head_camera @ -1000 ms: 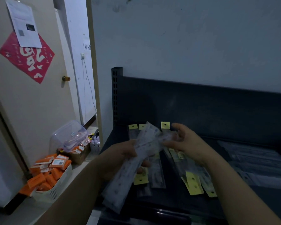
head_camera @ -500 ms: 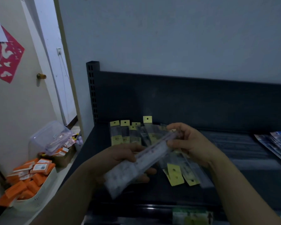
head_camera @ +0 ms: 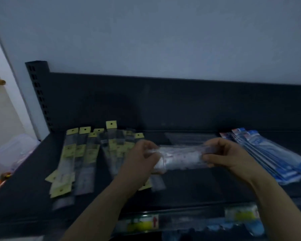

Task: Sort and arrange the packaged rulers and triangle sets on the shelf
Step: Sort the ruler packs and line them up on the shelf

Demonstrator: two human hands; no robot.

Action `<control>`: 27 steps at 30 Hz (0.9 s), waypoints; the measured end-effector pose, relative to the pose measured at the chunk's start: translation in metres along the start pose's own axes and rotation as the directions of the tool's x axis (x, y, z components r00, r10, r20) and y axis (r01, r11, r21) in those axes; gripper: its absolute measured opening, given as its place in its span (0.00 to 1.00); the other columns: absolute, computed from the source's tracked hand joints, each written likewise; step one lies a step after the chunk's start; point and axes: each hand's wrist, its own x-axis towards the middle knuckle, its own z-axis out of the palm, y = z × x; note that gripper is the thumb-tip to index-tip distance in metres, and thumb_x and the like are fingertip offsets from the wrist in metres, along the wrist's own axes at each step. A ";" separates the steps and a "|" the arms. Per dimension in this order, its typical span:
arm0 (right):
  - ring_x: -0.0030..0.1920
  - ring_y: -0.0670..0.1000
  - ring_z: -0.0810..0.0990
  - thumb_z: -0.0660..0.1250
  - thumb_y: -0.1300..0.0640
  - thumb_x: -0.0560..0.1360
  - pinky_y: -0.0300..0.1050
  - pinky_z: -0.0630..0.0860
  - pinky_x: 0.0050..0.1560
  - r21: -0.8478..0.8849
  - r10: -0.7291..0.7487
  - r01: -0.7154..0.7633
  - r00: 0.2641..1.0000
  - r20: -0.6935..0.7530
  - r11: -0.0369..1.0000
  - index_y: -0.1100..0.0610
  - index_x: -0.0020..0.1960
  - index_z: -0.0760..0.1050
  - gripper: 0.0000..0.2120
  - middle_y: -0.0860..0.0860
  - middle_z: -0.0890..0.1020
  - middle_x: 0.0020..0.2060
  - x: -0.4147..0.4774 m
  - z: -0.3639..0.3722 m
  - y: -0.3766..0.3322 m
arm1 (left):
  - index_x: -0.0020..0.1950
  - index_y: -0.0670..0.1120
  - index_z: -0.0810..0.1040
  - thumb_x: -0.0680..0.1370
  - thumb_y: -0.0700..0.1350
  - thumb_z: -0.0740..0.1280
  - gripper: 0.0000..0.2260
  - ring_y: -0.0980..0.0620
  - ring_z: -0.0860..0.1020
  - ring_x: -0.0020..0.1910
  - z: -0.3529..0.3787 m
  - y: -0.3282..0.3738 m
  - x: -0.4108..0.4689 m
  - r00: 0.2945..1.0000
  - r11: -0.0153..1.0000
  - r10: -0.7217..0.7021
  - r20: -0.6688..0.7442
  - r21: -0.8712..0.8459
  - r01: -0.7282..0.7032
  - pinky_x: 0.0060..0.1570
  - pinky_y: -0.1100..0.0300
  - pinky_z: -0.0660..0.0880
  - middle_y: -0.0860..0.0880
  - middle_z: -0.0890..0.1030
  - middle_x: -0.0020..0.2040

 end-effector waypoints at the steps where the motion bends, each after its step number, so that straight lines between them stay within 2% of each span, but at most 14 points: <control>1: 0.38 0.51 0.82 0.83 0.53 0.52 0.41 0.80 0.36 -0.014 -0.031 0.031 0.999 -0.014 0.999 0.58 0.44 0.79 0.24 0.56 0.82 0.39 -0.003 -0.018 0.001 | 0.46 0.49 0.74 0.74 0.42 0.69 0.05 0.47 0.78 0.45 0.017 -0.001 0.004 0.998 0.997 0.055 0.013 0.061 -0.056 0.44 0.45 0.81 0.48 0.78 0.46; 2: 0.37 0.49 0.82 0.84 0.52 0.51 0.39 0.80 0.37 -0.038 -0.057 0.055 0.997 -0.043 0.998 0.59 0.43 0.79 0.25 0.55 0.82 0.37 -0.005 -0.036 0.004 | 0.45 0.49 0.73 0.74 0.42 0.69 0.05 0.46 0.78 0.43 0.034 -0.002 0.007 0.994 0.989 0.102 0.033 0.108 -0.105 0.45 0.45 0.81 0.47 0.78 0.43; 4: 0.37 0.45 0.80 0.80 0.63 0.59 0.34 0.77 0.37 -0.144 -0.102 0.090 0.992 -0.078 0.985 0.64 0.43 0.77 0.17 0.53 0.81 0.36 -0.009 -0.064 0.013 | 0.45 0.48 0.71 0.75 0.38 0.67 0.06 0.50 0.77 0.38 0.063 -0.006 0.013 0.983 0.963 0.167 0.075 0.199 -0.179 0.40 0.55 0.78 0.47 0.77 0.39; 6: 0.37 0.43 0.78 0.76 0.71 0.63 0.33 0.75 0.39 -0.263 -0.114 0.094 0.991 -0.064 0.960 0.62 0.41 0.75 0.12 0.49 0.80 0.35 -0.011 -0.081 0.028 | 0.45 0.51 0.70 0.76 0.39 0.67 0.08 0.54 0.78 0.41 0.084 -0.016 0.019 0.977 0.919 0.188 0.096 0.333 -0.210 0.41 0.63 0.74 0.52 0.79 0.42; 8: 0.40 0.42 0.78 0.76 0.71 0.63 0.31 0.73 0.42 -0.350 -0.079 0.069 0.997 -0.015 0.934 0.57 0.39 0.76 0.14 0.48 0.80 0.37 -0.014 -0.093 0.048 | 0.48 0.53 0.70 0.75 0.43 0.70 0.10 0.58 0.78 0.49 0.095 -0.025 0.020 0.985 0.875 0.127 0.119 0.455 -0.167 0.45 0.67 0.71 0.56 0.79 0.47; 11: 0.44 0.36 0.77 0.76 0.68 0.66 0.25 0.71 0.45 -0.387 -0.086 0.088 0.996 0.023 0.918 0.55 0.50 0.78 0.16 0.50 0.80 0.45 -0.014 -0.103 0.063 | 0.55 0.52 0.69 0.74 0.46 0.71 0.15 0.63 0.74 0.52 0.103 -0.032 0.015 0.994 0.823 0.062 0.086 0.559 -0.099 0.42 0.76 0.66 0.61 0.76 0.52; 14: 0.44 0.41 0.79 0.73 0.65 0.70 0.25 0.71 0.43 -0.421 -0.113 0.150 0.987 0.112 0.895 0.54 0.49 0.79 0.11 0.46 0.82 0.44 -0.008 -0.103 0.067 | 0.55 0.53 0.69 0.77 0.44 0.68 0.11 0.60 0.73 0.52 0.112 -0.031 0.011 0.992 0.748 0.111 0.058 0.652 -0.122 0.43 0.71 0.67 0.58 0.75 0.52; 17: 0.42 0.42 0.78 0.73 0.64 0.71 0.28 0.71 0.40 -0.502 -0.132 0.171 0.985 0.111 0.848 0.52 0.46 0.79 0.09 0.45 0.81 0.41 0.004 -0.105 0.060 | 0.55 0.51 0.69 0.77 0.43 0.67 0.10 0.58 0.73 0.49 0.120 -0.026 0.017 0.992 0.726 0.124 0.008 0.681 -0.096 0.43 0.68 0.66 0.56 0.74 0.51; 20: 0.50 0.46 0.77 0.71 0.60 0.73 0.30 0.71 0.47 -0.622 -0.122 0.179 0.983 0.134 0.762 0.52 0.55 0.79 0.11 0.46 0.80 0.48 0.020 -0.108 0.050 | 0.56 0.51 0.70 0.77 0.43 0.67 0.10 0.57 0.73 0.50 0.122 -0.019 0.030 0.994 0.686 0.108 -0.004 0.724 -0.071 0.43 0.68 0.67 0.53 0.75 0.53; 22: 0.59 0.51 0.74 0.68 0.55 0.75 0.41 0.69 0.58 -0.793 -0.132 0.231 0.973 0.190 0.564 0.50 0.61 0.77 0.15 0.50 0.78 0.56 0.030 -0.105 0.051 | 0.61 0.50 0.71 0.77 0.46 0.64 0.12 0.52 0.74 0.55 0.125 -0.018 0.036 0.994 0.529 0.107 0.021 0.845 -0.075 0.50 0.61 0.69 0.49 0.75 0.59; 23: 0.63 0.53 0.70 0.67 0.51 0.75 0.44 0.65 0.63 -0.845 -0.135 0.249 0.968 0.210 0.473 0.48 0.64 0.75 0.18 0.50 0.75 0.60 0.032 -0.102 0.053 | 0.64 0.50 0.71 0.78 0.49 0.62 0.15 0.49 0.73 0.58 0.128 -0.019 0.039 0.992 0.377 0.125 0.036 0.922 -0.081 0.54 0.57 0.69 0.48 0.73 0.63; 25: 0.72 0.53 0.59 0.65 0.48 0.76 0.46 0.54 0.70 -0.857 -0.104 0.272 0.962 0.252 0.438 0.46 0.70 0.68 0.23 0.49 0.67 0.70 0.030 -0.095 0.057 | 0.70 0.53 0.67 0.79 0.54 0.56 0.19 0.48 0.67 0.68 0.133 -0.022 0.039 0.980 0.077 0.160 0.117 0.988 -0.131 0.64 0.50 0.62 0.50 0.67 0.71; 26: 0.75 0.51 0.53 0.64 0.47 0.77 0.47 0.48 0.73 -0.844 -0.066 0.281 0.957 0.283 0.457 0.47 0.73 0.64 0.25 0.49 0.61 0.74 0.028 -0.092 0.060 | 0.73 0.54 0.63 0.80 0.56 0.53 0.21 0.49 0.61 0.73 0.136 -0.025 0.038 0.974 0.022 0.144 0.176 0.983 -0.181 0.69 0.45 0.56 0.51 0.62 0.75; 27: 0.77 0.49 0.47 0.61 0.47 0.79 0.49 0.44 0.75 -0.838 -0.018 0.283 0.950 0.311 0.467 0.47 0.75 0.59 0.27 0.48 0.55 0.77 0.025 -0.090 0.063 | 0.75 0.54 0.59 0.81 0.57 0.50 0.22 0.50 0.55 0.76 0.137 -0.029 0.036 0.970 0.022 0.087 0.227 0.973 -0.229 0.71 0.42 0.49 0.52 0.57 0.77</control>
